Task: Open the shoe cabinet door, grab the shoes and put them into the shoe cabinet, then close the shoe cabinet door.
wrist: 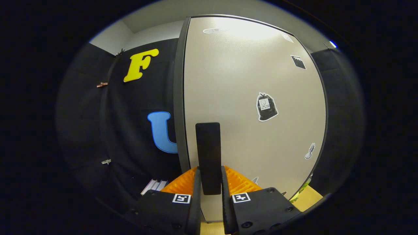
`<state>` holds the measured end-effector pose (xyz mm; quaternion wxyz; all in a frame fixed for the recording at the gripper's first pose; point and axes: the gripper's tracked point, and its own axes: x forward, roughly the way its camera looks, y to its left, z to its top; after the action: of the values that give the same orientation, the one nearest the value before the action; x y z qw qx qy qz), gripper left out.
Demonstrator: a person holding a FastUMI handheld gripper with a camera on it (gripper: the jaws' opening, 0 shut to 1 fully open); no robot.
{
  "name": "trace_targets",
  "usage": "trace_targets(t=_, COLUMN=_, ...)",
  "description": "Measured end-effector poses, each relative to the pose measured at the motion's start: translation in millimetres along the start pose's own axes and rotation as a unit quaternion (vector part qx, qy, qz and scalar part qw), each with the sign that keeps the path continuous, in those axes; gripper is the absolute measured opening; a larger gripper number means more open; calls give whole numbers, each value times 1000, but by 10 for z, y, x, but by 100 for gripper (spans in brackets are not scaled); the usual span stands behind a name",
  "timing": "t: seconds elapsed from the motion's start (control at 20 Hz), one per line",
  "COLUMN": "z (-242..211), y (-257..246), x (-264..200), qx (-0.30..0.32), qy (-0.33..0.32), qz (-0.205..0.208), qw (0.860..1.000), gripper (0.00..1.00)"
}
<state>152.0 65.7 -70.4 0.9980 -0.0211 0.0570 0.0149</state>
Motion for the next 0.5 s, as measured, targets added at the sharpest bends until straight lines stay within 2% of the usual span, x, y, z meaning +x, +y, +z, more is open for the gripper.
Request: trace_targets(t=0.5, z=89, y=-35, x=152, qx=23, qy=-16, qz=-9, qw=1000, gripper=49)
